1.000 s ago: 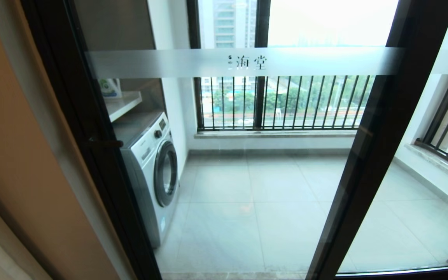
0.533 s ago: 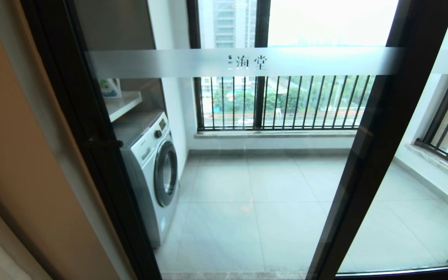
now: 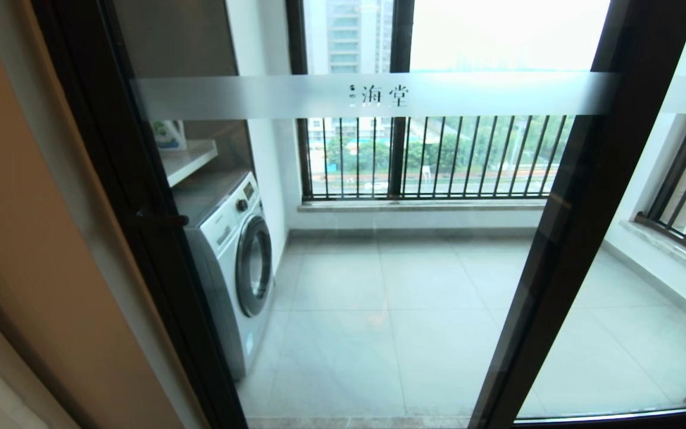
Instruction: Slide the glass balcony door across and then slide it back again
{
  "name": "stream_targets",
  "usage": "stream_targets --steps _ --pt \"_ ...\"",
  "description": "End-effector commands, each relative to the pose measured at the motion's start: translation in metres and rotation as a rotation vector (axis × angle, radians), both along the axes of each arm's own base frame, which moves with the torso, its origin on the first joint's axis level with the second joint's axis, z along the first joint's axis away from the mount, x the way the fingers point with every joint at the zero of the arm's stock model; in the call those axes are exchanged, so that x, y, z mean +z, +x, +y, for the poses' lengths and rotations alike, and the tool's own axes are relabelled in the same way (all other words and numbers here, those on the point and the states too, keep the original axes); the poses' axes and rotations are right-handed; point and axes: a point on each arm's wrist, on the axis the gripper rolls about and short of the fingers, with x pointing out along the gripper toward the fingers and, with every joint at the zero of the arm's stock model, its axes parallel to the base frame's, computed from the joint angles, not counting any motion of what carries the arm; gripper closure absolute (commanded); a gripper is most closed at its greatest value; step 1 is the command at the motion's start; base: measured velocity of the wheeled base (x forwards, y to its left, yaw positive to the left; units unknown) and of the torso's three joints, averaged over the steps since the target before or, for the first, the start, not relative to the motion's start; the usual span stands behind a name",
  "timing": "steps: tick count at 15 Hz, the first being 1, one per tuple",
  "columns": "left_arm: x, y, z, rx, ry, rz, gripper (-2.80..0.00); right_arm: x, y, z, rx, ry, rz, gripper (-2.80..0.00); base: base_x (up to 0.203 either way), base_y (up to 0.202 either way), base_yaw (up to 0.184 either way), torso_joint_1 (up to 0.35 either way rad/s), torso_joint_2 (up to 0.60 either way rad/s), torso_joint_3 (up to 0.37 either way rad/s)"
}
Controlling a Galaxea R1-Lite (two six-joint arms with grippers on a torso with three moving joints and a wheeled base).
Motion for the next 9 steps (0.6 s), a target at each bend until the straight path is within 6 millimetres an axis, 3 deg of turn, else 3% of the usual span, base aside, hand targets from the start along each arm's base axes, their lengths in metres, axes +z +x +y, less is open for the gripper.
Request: stream_targets --steps 1,9 --pt "0.0001 0.0001 0.0000 0.001 -0.001 0.001 0.00 -0.0003 0.0000 0.0000 0.001 -0.001 0.001 0.00 0.000 0.000 0.000 0.000 0.00 0.000" --pt "0.0001 0.0001 0.0000 0.001 -0.001 0.002 0.00 -0.0004 0.0001 -0.0001 -0.003 0.001 0.001 0.00 0.000 0.000 0.000 0.000 0.00 0.000"
